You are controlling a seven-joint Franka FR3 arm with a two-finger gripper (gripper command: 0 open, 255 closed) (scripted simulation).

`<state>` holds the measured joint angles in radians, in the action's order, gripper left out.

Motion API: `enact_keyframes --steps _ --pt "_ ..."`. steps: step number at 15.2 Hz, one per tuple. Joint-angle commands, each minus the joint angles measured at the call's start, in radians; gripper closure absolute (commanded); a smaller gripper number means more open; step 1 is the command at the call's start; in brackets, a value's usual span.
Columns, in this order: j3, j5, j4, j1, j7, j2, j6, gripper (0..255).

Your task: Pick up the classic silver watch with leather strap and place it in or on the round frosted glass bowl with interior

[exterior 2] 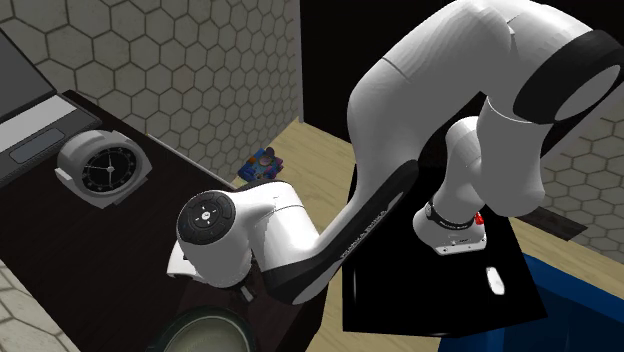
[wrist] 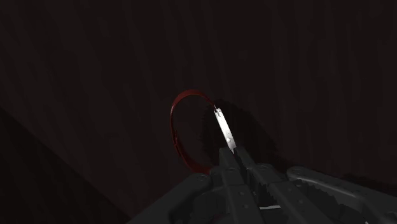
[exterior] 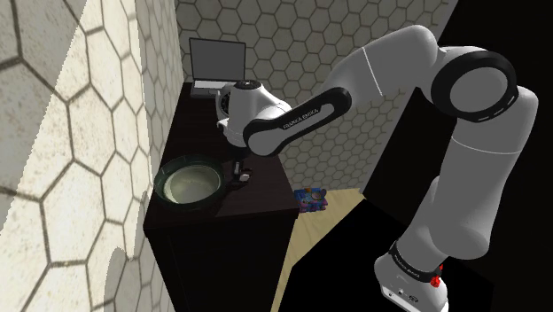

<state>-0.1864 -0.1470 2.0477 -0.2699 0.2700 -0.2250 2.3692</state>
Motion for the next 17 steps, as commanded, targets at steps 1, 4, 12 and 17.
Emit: enact_keyframes --steps 1,4,12,17 --pt "-0.001 0.003 -0.004 0.001 0.003 0.008 -0.012 255" --pt "-0.004 0.013 -0.019 0.002 0.011 0.029 -0.047 255" --pt "-0.008 0.034 -0.067 0.005 0.029 0.079 -0.144 255" --pt "-0.01 0.044 -0.104 0.006 0.039 0.105 -0.205 255"
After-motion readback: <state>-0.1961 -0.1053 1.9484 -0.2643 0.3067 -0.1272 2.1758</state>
